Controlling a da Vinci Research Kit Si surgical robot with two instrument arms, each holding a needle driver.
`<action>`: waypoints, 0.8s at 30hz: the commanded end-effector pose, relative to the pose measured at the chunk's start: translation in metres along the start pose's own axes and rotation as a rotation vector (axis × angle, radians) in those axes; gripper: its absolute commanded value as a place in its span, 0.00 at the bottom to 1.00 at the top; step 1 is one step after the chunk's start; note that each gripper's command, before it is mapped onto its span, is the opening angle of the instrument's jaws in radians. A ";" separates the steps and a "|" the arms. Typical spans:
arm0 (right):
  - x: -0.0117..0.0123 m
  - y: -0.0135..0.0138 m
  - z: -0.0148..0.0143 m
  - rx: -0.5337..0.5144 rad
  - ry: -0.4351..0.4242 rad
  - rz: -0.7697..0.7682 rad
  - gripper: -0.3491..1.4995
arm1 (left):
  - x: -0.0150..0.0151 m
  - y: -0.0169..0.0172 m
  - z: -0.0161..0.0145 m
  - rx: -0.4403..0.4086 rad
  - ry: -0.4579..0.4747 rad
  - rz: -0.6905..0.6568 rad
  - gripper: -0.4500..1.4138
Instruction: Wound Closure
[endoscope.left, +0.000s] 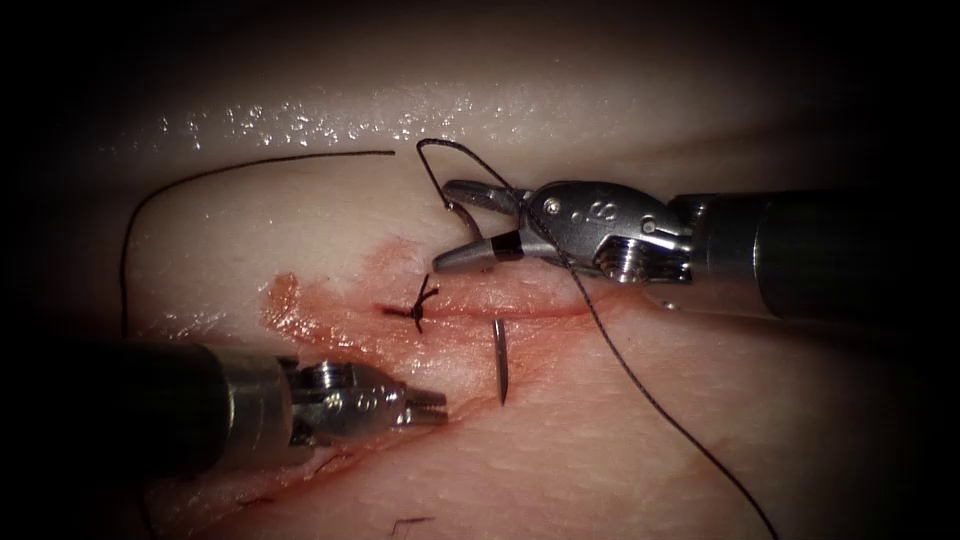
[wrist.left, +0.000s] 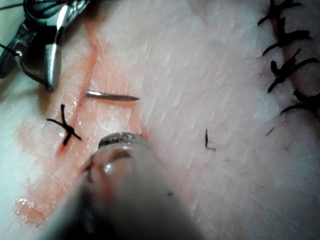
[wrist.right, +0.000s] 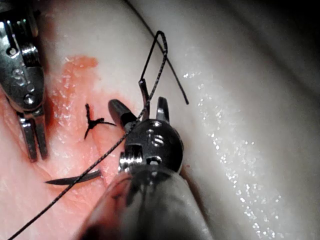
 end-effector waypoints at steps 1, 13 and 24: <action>0.0000 0.0008 0.0011 -0.005 0.000 -0.003 0.90 | 0.0002 0.0001 0.0008 -0.001 0.001 0.000 0.35; -0.0013 0.0015 0.0025 -0.033 0.018 0.082 0.00 | 0.0002 0.0001 0.0008 -0.001 0.001 0.000 0.35; -0.0057 -0.0021 0.0018 0.128 0.173 0.965 0.00 | 0.0001 0.0000 0.0008 -0.002 0.001 0.001 0.35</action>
